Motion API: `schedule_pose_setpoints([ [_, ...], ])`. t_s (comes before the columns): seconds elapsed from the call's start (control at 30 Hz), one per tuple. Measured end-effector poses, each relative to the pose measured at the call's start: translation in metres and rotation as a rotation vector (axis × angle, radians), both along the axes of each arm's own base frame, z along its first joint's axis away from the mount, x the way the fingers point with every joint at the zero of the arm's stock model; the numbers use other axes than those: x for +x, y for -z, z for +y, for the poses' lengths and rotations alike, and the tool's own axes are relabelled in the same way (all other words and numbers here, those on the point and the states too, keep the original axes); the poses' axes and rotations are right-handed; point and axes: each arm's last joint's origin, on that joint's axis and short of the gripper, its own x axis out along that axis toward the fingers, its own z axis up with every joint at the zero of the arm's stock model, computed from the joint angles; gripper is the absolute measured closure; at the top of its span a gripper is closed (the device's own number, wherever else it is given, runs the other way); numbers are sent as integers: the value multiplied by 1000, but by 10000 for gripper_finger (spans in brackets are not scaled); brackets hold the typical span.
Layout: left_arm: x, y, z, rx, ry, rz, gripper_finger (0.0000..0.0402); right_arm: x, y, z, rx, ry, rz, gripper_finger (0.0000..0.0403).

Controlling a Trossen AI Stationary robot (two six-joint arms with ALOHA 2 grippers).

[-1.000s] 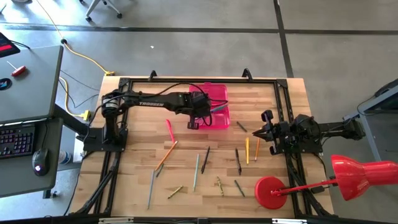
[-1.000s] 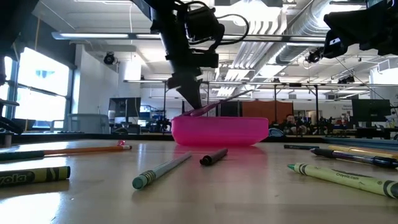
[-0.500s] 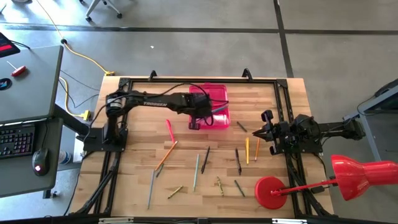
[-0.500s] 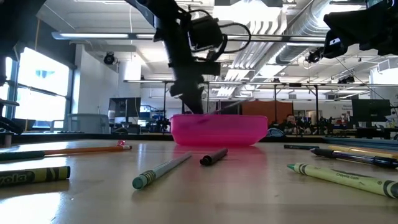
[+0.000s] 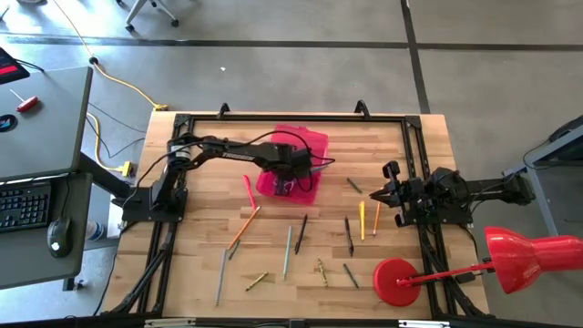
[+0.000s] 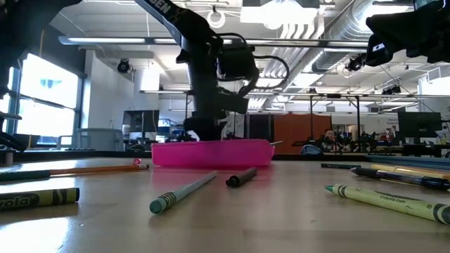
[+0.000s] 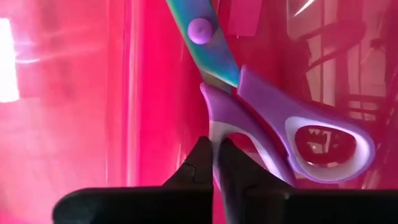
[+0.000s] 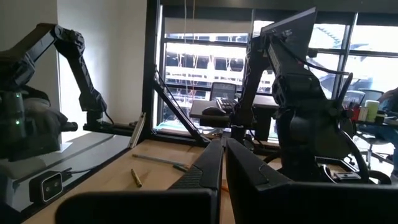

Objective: Pick & place school supplies into a supply box
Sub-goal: Put the purple scissors into the pink supply box

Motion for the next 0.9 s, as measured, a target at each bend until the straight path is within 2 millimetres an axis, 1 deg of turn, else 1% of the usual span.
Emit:
schedule_pose_setpoints([
  [0.23, 8, -27, 4, 36, -38, -38, 373, 0, 0, 0, 0, 0, 0, 402],
  [0.4, 9, -40, 4, 30, -76, -26, 370, 0, 0, 0, 0, 0, 0, 402],
  [0.5, 5, -47, 3, 24, -109, 19, 369, 0, 0, 0, 0, 0, 0, 402],
  [0.6, 0, -53, 3, 56, -129, 82, 373, 0, 0, 0, 0, 0, 0, 402],
  [0.7, -6, -59, 2, 33, -136, 148, 377, 0, 0, 0, 0, 0, 0, 402],
  [0.83, -17, -59, -1, -5, -129, 266, 376, 0, 0, 0, 0, 0, 0, 402],
  [0.9, -20, -59, -3, -34, -126, 292, 375, 0, 0, 0, 0, 0, 0, 402],
])
